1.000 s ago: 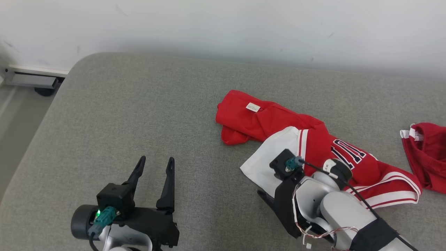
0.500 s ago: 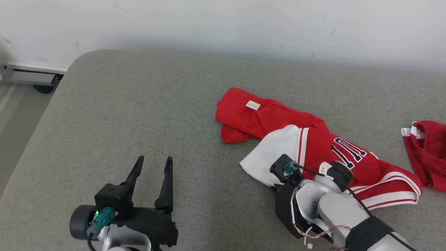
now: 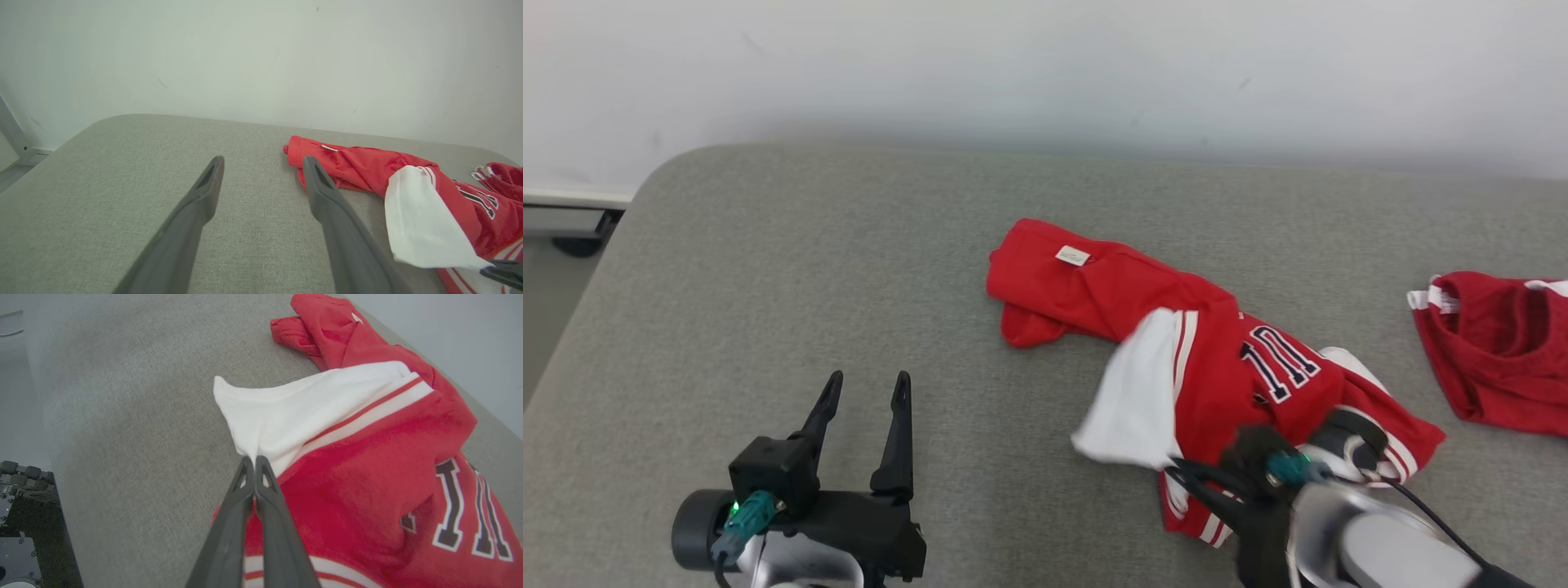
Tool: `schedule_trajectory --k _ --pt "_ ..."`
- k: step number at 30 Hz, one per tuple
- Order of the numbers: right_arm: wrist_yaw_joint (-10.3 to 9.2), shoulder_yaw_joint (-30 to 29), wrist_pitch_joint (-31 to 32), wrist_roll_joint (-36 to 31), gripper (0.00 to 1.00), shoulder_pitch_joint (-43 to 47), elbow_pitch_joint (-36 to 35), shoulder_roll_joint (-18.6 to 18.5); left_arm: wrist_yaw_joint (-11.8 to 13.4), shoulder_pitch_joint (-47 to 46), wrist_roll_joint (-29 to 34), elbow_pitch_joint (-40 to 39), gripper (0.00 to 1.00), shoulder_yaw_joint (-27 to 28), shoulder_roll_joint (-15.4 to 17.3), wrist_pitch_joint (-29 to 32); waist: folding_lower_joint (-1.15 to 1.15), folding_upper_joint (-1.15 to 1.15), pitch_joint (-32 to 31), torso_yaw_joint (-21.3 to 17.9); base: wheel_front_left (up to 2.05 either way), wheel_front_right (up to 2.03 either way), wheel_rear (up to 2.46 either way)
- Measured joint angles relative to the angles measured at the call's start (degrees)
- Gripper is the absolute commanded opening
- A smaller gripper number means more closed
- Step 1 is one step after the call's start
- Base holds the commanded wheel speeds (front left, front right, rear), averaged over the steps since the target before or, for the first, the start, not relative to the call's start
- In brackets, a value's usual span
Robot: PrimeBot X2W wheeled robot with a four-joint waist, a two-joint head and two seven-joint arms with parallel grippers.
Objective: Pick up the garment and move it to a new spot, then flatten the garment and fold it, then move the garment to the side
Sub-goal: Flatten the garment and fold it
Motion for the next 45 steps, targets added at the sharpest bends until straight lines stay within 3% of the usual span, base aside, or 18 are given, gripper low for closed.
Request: schedule_trajectory --k 5,14,21,29,37,45 --pt "0.01 2.04 -1.99 0.57 0.0 3.65 -5.52 -8.81 0.0 1.55 0.0 -0.21 1.0 0.21 0.31 0.01 0.0 0.0 -0.63 -2.34 0.0 0.0 0.0" --pt "-0.01 0.42 -3.43 4.81 0.0 10.09 -8.67 -18.56 -0.02 1.93 0.16 -0.82 1.0 -2.02 0.1 0.42 0.0 0.0 -0.83 -5.97 0.0 0.0 0.0" --pt "-0.01 6.92 -2.34 6.66 0.0 13.72 -10.57 -18.04 -0.08 1.72 0.16 -0.6 1.0 -3.14 0.1 0.69 0.01 0.0 -0.1 -5.32 0.0 0.0 0.0" --pt "-0.01 3.57 -2.93 8.04 0.0 9.37 -11.21 -21.3 -0.09 0.59 0.15 0.22 1.0 -3.31 0.07 1.12 0.01 0.0 0.27 -4.8 0.0 0.0 0.0" --pt "-0.01 1.72 -1.91 3.16 0.0 0.37 -10.96 -25.16 -0.51 -0.65 0.09 1.1 1.0 -3.79 0.0 1.13 0.01 0.0 -0.08 -4.28 0.0 0.0 0.0" --pt "0.0 -1.77 -3.69 0.58 0.0 -7.04 -10.6 -25.54 -0.53 -0.92 -0.03 1.55 1.0 -4.91 -0.18 1.13 0.01 0.0 -0.22 -2.84 0.0 0.0 0.0"
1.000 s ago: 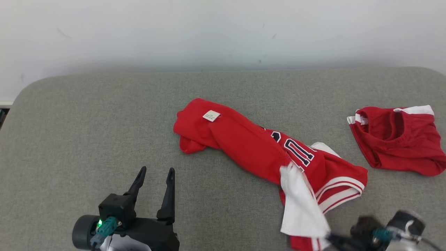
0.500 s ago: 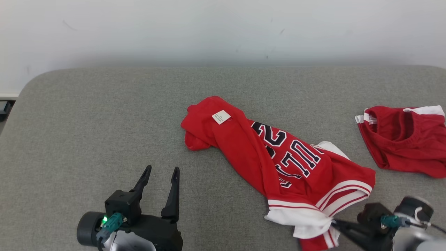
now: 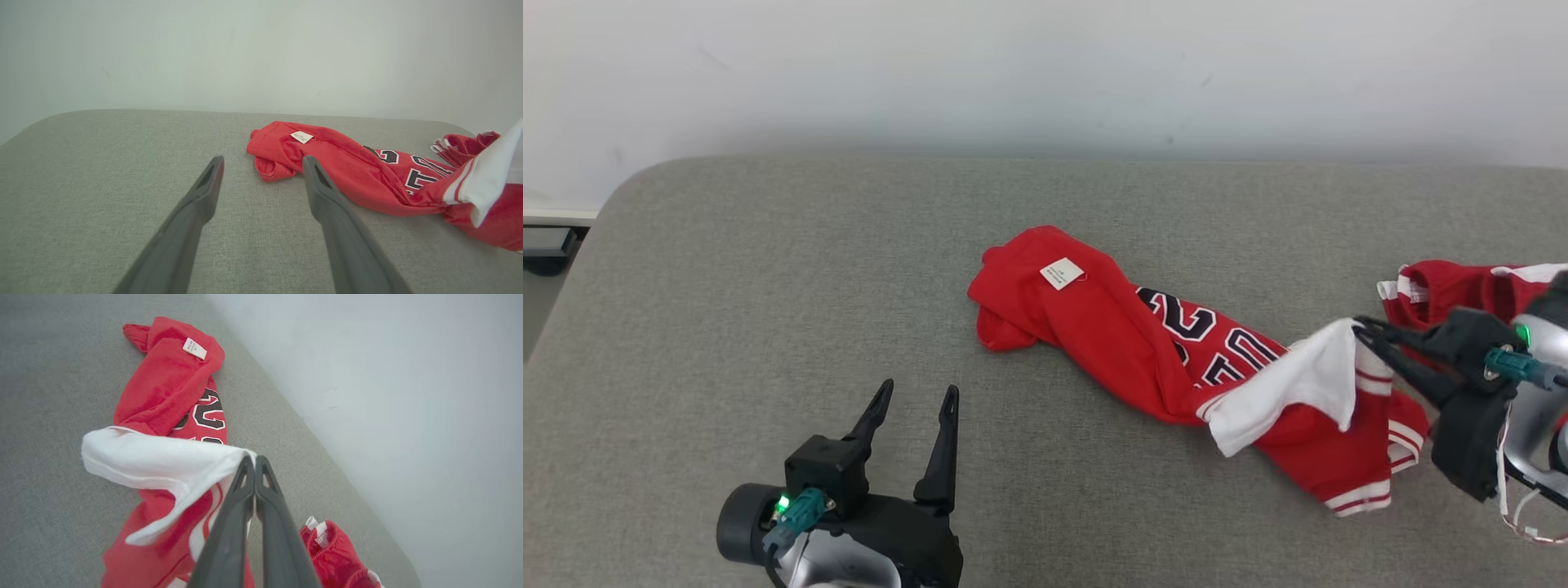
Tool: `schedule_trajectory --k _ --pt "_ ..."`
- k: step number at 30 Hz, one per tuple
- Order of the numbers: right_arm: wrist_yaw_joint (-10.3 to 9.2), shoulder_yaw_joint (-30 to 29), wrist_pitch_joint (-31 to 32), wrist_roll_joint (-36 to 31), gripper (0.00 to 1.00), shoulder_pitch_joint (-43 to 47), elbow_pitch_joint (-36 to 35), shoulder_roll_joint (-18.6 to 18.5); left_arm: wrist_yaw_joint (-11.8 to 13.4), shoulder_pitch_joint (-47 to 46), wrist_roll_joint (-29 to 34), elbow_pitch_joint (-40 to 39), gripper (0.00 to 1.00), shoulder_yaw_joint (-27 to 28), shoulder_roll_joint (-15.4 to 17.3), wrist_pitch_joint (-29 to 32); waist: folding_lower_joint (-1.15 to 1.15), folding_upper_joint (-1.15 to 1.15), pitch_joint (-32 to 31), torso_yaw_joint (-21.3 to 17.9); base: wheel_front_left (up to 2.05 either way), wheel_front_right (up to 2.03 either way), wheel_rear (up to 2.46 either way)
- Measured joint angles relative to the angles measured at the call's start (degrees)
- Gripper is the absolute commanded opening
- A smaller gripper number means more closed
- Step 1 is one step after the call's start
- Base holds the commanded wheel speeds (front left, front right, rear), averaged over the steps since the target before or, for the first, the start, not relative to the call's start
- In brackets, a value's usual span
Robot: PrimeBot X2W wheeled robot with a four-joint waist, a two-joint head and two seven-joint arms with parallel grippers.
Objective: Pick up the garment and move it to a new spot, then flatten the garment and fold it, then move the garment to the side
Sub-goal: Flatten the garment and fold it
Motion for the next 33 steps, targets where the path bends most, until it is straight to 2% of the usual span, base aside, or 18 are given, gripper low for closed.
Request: schedule_trajectory --k 3,8,14,25,26,27,28,33 --pt "-0.01 0.66 -0.56 -0.44 0.0 -1.09 -0.4 0.09 0.0 -0.46 -0.11 0.11 1.0 0.01 0.0 -0.01 0.0 0.0 0.02 0.42 0.0 0.0 0.0" --pt "0.05 5.04 0.46 -0.35 0.0 -0.34 1.51 1.47 0.01 -0.54 -0.99 0.21 1.0 0.24 -0.04 -0.03 0.0 0.0 0.1 1.06 0.0 0.0 0.0" --pt "0.05 3.67 2.34 0.97 0.0 -0.01 7.45 2.1 0.01 -0.32 -1.33 -0.14 1.0 1.55 0.2 -0.23 0.0 0.0 0.38 0.08 0.0 0.0 0.0" --pt "-0.49 1.81 3.82 4.67 0.0 -0.98 16.58 6.27 0.01 -0.65 -1.32 -0.33 1.0 0.94 0.1 -0.2 0.0 0.0 2.26 -2.02 0.0 0.0 0.0" --pt "-0.89 1.35 3.75 5.32 0.03 -0.98 17.64 7.11 0.01 -0.74 -1.32 -0.29 1.0 0.91 0.05 -0.2 0.0 0.0 2.47 -2.08 0.0 0.0 0.0" --pt "-1.18 1.19 3.55 5.59 0.76 -0.98 17.74 7.5 0.01 -0.74 -1.32 -0.25 1.0 0.96 0.07 -0.21 0.0 0.0 2.53 -2.1 0.0 0.0 0.0" --pt "-1.46 1.0 3.48 5.67 1.0 -1.14 17.81 8.22 0.01 -0.72 -1.33 -0.26 1.0 1.29 0.11 -0.21 0.0 0.0 2.6 -2.23 0.0 0.0 0.0" --pt "-3.45 -0.18 2.6 6.13 1.0 -1.13 17.28 8.42 0.01 -0.67 -1.33 -0.24 1.0 1.74 0.27 -0.31 0.0 0.0 2.66 -3.23 0.0 0.0 0.0"
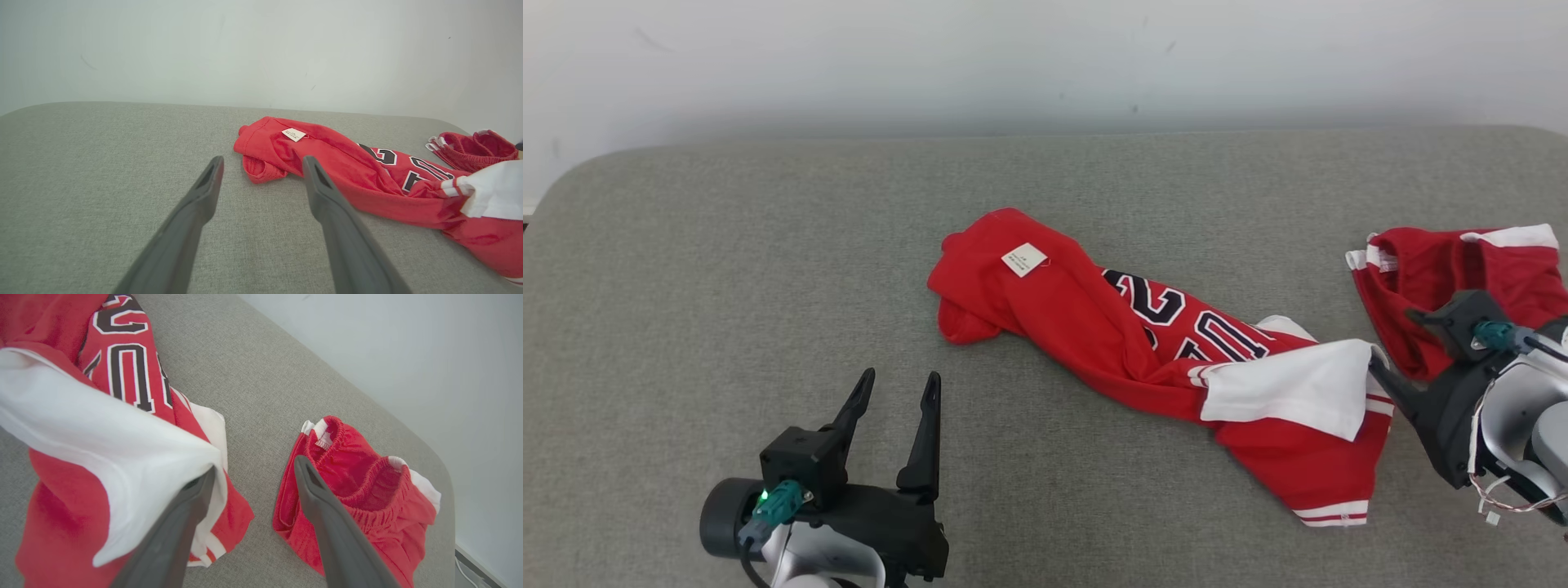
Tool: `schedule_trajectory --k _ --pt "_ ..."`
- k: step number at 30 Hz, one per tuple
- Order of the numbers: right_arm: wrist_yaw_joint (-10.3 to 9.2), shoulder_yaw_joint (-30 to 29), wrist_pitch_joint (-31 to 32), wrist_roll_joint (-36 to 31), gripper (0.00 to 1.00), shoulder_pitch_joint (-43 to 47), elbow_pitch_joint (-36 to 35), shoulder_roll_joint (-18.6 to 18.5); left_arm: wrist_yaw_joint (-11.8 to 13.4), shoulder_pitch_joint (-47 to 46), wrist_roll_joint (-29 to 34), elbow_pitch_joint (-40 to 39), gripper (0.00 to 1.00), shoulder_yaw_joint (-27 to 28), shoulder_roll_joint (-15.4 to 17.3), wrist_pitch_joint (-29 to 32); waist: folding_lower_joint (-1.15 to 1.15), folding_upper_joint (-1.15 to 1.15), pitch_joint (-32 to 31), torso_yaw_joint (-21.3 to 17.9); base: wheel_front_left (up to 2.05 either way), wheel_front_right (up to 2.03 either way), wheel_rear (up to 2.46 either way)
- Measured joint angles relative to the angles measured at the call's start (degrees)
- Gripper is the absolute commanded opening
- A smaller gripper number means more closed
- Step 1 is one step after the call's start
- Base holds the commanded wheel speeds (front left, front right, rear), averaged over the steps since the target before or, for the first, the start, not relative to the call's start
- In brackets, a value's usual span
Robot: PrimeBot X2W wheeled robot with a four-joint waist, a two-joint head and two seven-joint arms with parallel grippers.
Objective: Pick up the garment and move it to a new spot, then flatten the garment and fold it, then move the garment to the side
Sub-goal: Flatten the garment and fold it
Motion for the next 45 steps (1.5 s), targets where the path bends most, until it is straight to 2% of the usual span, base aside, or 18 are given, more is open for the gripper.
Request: schedule_trajectory --k 4,6,11,13,14,18,20,23,24,33,38,42,45 --pt "-3.05 -2.01 -1.41 0.62 1.0 0.76 -2.69 -1.34 0.0 0.14 0.0 -0.05 1.0 0.32 0.11 -0.25 -0.01 0.0 -0.04 -1.13 0.0 0.0 0.0" --pt "-4.7 -4.7 -3.08 3.75 1.0 3.02 -5.22 -1.55 0.01 0.18 0.0 -0.11 1.0 0.38 0.14 -0.25 -0.01 0.0 -0.04 -1.77 0.0 0.0 0.0" --pt "-6.49 -6.67 -5.48 11.82 1.0 12.22 -13.12 1.29 0.02 0.21 0.04 -0.65 1.0 0.76 0.67 -0.26 0.0 0.0 0.3 -3.61 0.0 0.0 0.0" --pt "-6.84 -6.94 -5.95 13.0 1.0 13.88 -14.8 1.42 0.03 0.14 0.2 -0.83 1.0 0.81 0.93 -0.25 -0.01 0.0 0.58 -4.15 0.0 0.0 0.0" --pt "-7.7 -7.98 -6.67 14.73 1.0 15.79 -16.29 1.34 0.01 -0.04 0.43 -0.89 1.0 0.42 0.9 -0.24 -0.01 0.0 1.0 -4.51 0.0 0.0 0.0" --pt "-8.77 -8.1 -6.93 14.8 1.0 17.89 -17.93 1.21 -0.15 -1.36 0.53 -0.59 1.0 -0.12 1.05 -0.05 -0.01 0.0 1.66 -5.02 0.0 0.0 0.0" --pt "-9.4 -8.45 -7.36 15.02 1.0 19.01 -19.38 1.24 -1.08 -3.17 1.22 -0.45 1.0 -0.53 1.45 0.37 0.0 0.0 2.09 -5.12 0.0 0.0 0.0" --pt "-9.92 -9.04 -7.37 14.99 1.0 19.23 -20.4 1.3 -3.98 -9.05 2.13 2.94 1.0 -1.07 2.79 1.8 0.0 0.0 2.88 -5.19 0.0 0.0 0.0" --pt "-10.02 -9.28 -7.37 14.94 1.0 19.22 -21.23 1.18 -5.91 -12.24 1.85 4.6 1.0 -1.54 3.41 2.48 -0.01 0.0 3.27 -5.22 0.0 0.0 0.0" --pt "-10.53 -9.79 -6.78 13.77 1.0 17.29 -23.84 2.72 -11.87 -25.19 0.24 16.78 1.0 -1.68 5.04 7.0 0.0 0.0 6.21 -6.37 0.0 0.0 0.0" --pt "-10.87 -10.17 -6.33 12.9 1.0 16.27 -24.8 3.79 -12.61 -32.32 -1.51 23.4 1.0 0.32 5.76 8.68 0.0 0.0 8.45 -7.62 0.0 0.0 0.0" --pt "-10.94 -10.56 -6.26 12.43 1.0 14.01 -25.44 5.1 -13.23 -37.09 -1.71 29.06 1.0 -0.02 7.67 10.55 0.0 0.0 10.83 -9.24 0.0 0.0 0.0" --pt "-10.95 -10.83 -6.25 11.93 1.0 13.02 -25.43 6.51 -13.62 -41.13 -2.53 33.79 1.0 -0.11 7.62 10.96 0.0 0.0 13.07 -11.02 0.0 0.0 0.0"
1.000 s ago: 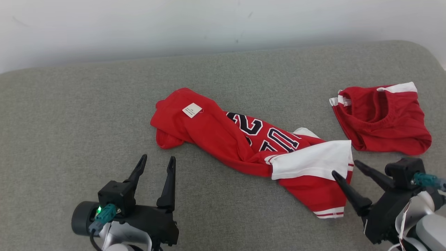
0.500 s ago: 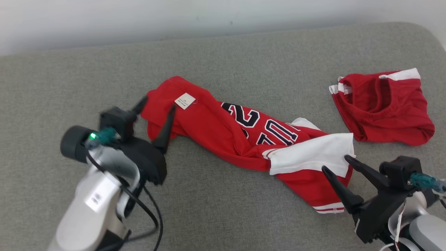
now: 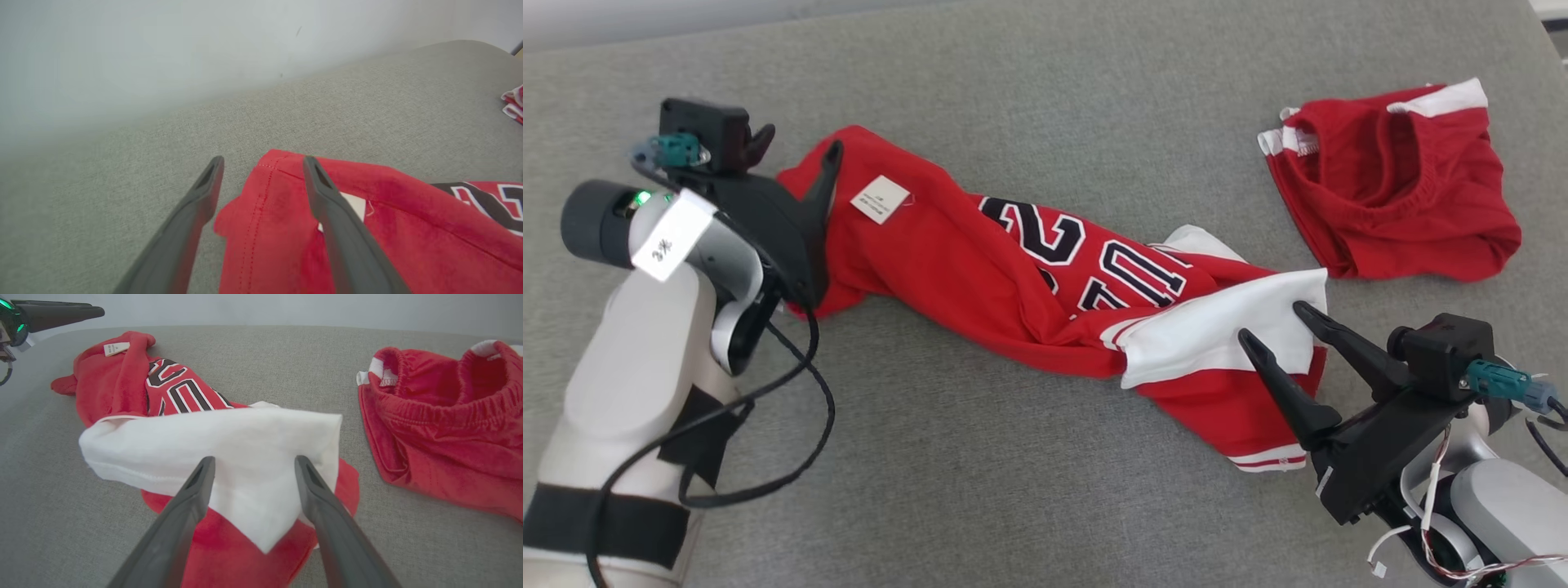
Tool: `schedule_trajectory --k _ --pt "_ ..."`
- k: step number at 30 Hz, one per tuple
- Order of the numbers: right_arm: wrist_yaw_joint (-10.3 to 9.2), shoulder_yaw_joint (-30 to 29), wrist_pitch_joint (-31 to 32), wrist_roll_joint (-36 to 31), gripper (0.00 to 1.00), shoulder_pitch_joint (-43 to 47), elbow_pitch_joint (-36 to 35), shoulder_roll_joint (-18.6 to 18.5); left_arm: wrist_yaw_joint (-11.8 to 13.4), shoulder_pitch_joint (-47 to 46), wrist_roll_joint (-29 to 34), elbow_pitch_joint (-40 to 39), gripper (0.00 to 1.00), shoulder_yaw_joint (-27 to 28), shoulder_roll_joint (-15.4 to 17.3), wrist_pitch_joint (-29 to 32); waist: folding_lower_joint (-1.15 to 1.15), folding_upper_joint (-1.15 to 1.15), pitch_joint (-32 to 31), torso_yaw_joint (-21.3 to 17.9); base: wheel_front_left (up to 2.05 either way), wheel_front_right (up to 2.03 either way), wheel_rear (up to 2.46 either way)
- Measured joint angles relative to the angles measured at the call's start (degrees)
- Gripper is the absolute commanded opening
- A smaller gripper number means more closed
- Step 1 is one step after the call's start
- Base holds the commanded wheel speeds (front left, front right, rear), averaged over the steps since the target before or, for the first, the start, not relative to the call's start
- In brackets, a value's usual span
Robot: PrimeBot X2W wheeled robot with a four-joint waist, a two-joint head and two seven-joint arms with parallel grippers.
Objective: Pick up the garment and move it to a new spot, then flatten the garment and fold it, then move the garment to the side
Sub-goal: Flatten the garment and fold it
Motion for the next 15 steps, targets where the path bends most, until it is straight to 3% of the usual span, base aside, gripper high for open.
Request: schedule_trajectory --k 12,13,14,15 --pt "-0.01 -0.46 -0.02 -0.71 1.0 -1.14 0.58 2.11 -0.07 -5.19 -1.7 10.21 1.0 -2.27 -0.26 0.83 0.0 0.0 3.43 -2.83 0.0 0.0 0.0" --pt "-0.01 -0.43 -0.02 -0.8 0.58 -1.14 0.66 2.22 -0.07 -5.49 -1.94 10.79 1.0 -2.57 -0.24 0.82 0.0 0.0 3.55 -2.89 0.0 0.0 0.0" --pt "-0.02 -0.34 -0.01 -0.94 0.29 -1.15 0.68 2.4 -0.07 -5.77 -1.9 10.98 0.85 -3.24 -0.02 0.56 0.0 0.0 3.65 -2.94 0.0 0.0 0.0" --pt "-0.04 -0.31 -0.01 -0.94 0.0 -1.15 0.75 2.7 -0.07 -6.02 -1.93 11.43 0.21 -3.68 0.03 0.32 0.0 0.0 3.75 -2.99 0.0 0.0 0.0"
